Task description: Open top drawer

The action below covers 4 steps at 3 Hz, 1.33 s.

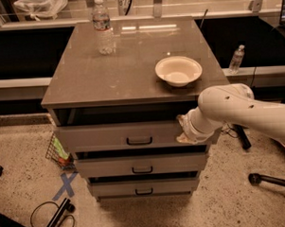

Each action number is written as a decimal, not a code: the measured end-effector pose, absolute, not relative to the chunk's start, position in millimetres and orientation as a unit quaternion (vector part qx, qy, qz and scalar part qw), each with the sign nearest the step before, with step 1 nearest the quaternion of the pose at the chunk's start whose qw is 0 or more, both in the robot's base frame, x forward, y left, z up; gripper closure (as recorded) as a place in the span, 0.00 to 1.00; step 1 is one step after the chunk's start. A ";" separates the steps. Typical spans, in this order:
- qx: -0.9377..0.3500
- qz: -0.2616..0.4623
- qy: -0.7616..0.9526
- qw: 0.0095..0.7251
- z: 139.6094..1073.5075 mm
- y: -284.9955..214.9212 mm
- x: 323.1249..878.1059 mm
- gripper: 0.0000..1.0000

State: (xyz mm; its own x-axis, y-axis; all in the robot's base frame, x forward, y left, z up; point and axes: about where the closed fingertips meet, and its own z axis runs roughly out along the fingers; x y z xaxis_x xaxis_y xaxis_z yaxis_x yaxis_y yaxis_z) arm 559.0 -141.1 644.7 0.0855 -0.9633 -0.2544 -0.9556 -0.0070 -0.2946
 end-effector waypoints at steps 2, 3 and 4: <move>-0.710 -0.010 0.676 0.198 644.7 -141.1 559.0 0.76; -0.710 -0.009 0.676 0.198 644.5 -140.7 558.7 0.52; -0.710 -0.009 0.676 0.198 645.1 -140.7 558.7 0.30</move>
Offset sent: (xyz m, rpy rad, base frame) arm -0.0359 0.0080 0.0322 -0.0977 0.4383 0.4861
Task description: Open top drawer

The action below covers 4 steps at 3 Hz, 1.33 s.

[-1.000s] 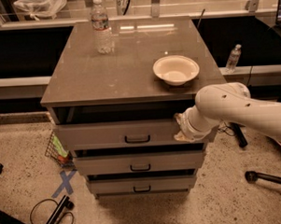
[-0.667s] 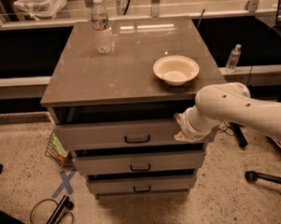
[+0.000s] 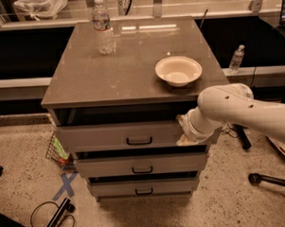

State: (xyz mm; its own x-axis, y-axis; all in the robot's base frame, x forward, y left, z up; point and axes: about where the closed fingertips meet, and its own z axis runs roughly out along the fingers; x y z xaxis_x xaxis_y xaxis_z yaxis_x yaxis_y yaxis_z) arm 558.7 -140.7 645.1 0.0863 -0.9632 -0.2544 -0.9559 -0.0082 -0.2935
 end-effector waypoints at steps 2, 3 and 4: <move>-0.711 -0.009 0.676 0.196 644.9 -140.0 558.5 0.00; -0.711 -0.009 0.676 0.196 644.9 -139.9 558.5 0.00; -0.724 -0.035 0.667 0.173 655.4 -136.7 557.8 0.25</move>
Offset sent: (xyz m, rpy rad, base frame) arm 0.0000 0.0000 0.0000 0.0000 0.0001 0.0001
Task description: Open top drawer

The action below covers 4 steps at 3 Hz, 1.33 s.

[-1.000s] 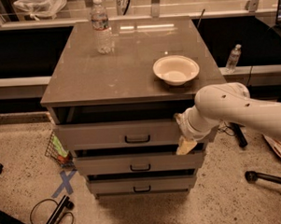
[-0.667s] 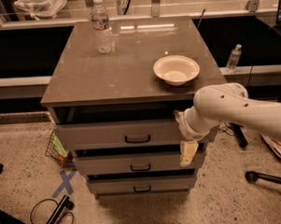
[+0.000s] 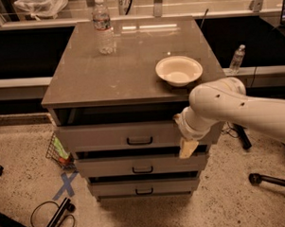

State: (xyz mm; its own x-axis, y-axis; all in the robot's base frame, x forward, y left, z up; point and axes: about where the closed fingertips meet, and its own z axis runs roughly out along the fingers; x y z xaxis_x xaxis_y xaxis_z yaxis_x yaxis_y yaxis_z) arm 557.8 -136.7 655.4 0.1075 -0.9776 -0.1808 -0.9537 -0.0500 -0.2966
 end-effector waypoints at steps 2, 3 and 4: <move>-0.741 -0.078 0.661 0.094 684.2 -138.0 547.9 0.72; -0.740 -0.080 0.664 0.070 688.7 -140.8 534.0 0.94; -0.737 -0.061 0.670 0.065 678.4 -142.9 517.2 1.00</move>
Offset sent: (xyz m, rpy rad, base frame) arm -0.0196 -0.0028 0.0477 -0.2830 0.0710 0.0126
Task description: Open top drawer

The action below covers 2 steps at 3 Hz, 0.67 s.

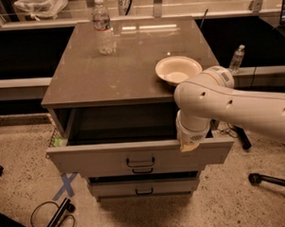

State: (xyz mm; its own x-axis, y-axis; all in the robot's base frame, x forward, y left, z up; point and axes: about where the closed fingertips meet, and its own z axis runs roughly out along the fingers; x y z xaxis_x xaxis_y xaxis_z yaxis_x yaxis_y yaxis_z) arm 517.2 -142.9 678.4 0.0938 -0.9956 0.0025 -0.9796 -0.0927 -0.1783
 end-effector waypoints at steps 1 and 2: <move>-0.722 -0.029 0.687 0.071 659.8 -148.3 495.5 1.00; -0.722 -0.029 0.687 0.071 666.1 -148.3 495.4 1.00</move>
Offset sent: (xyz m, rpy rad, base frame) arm -0.1491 -0.0429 -0.0955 0.2946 0.2201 -0.3009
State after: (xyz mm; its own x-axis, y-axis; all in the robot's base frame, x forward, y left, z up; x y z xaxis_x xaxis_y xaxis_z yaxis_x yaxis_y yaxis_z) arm 495.4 -148.3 666.1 0.0531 -0.9970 -0.0558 -0.9887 -0.0447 -0.1430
